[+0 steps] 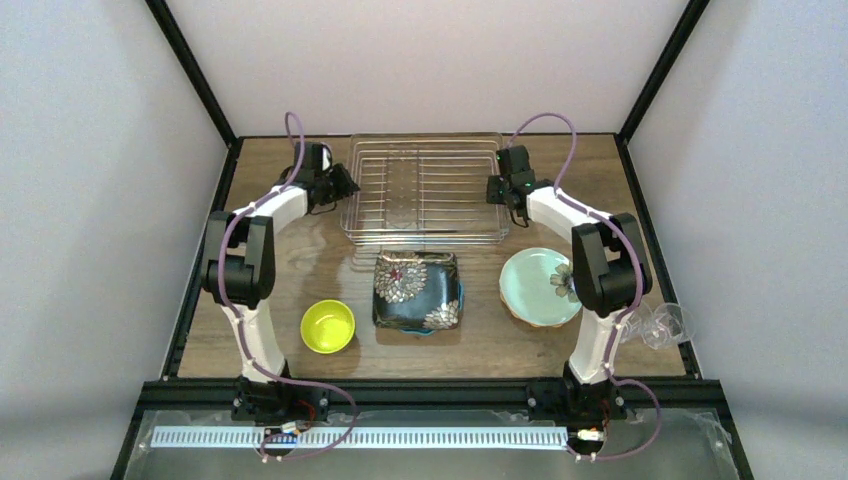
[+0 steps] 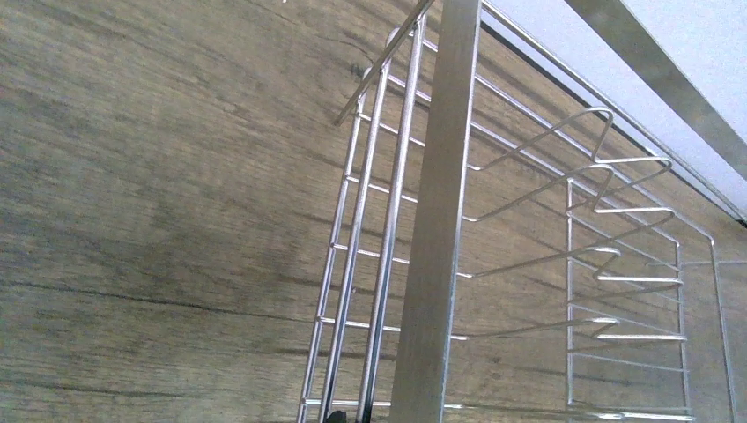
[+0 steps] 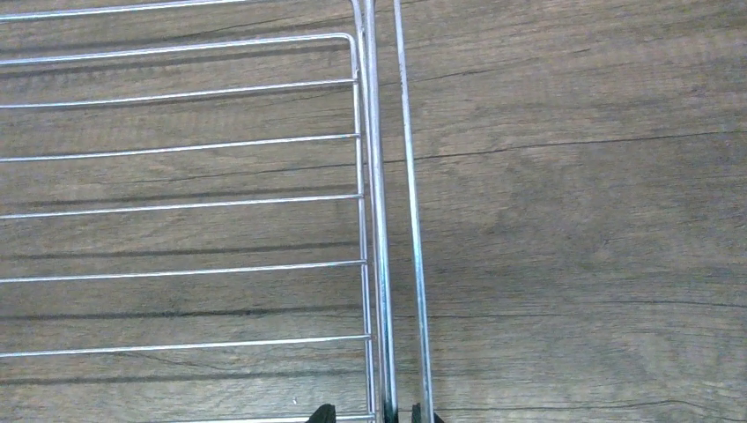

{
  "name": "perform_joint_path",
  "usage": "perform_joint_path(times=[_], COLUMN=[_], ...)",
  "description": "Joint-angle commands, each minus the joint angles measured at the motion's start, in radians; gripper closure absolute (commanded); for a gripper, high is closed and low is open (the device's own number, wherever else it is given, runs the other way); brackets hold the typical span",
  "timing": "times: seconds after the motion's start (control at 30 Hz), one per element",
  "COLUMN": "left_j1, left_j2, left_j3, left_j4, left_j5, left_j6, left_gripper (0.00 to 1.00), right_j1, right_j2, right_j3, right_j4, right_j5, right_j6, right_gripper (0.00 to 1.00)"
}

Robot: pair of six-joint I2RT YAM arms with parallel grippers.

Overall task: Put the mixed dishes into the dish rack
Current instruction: Place the dish rack at the center of the board.

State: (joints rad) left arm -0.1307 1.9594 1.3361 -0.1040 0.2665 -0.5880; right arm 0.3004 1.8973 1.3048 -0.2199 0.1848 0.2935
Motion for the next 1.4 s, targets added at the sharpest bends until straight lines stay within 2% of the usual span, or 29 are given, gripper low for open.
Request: perform_joint_path(times=[0.0,0.13,0.53,1.37], left_j1=[-0.032,-0.032,-0.032,-0.016], left_j2=[-0.062,-0.07,-0.13,-0.174], left_j3=[-0.01,-0.014,-0.021,-0.025], left_j4=[0.067,0.053,-0.037,-0.094], left_j5=[0.087,0.075,-0.071,-0.209], left_j6=[-0.074,-0.079,-0.076,-0.084], left_gripper=[0.54,0.44,0.33,0.32], right_j1=[0.039,0.039,0.039,0.037], right_j2=[0.002,-0.008,-0.026,-0.055], right_j3=[-0.022,-0.017,0.054,0.11], right_j4=[-0.007,-0.008,-0.059,-0.113], right_j5=[-0.038,-0.038,-0.019,0.121], right_j6=[0.024,0.017,-0.011,-0.024], right_gripper=[0.46,0.36,0.29,0.23])
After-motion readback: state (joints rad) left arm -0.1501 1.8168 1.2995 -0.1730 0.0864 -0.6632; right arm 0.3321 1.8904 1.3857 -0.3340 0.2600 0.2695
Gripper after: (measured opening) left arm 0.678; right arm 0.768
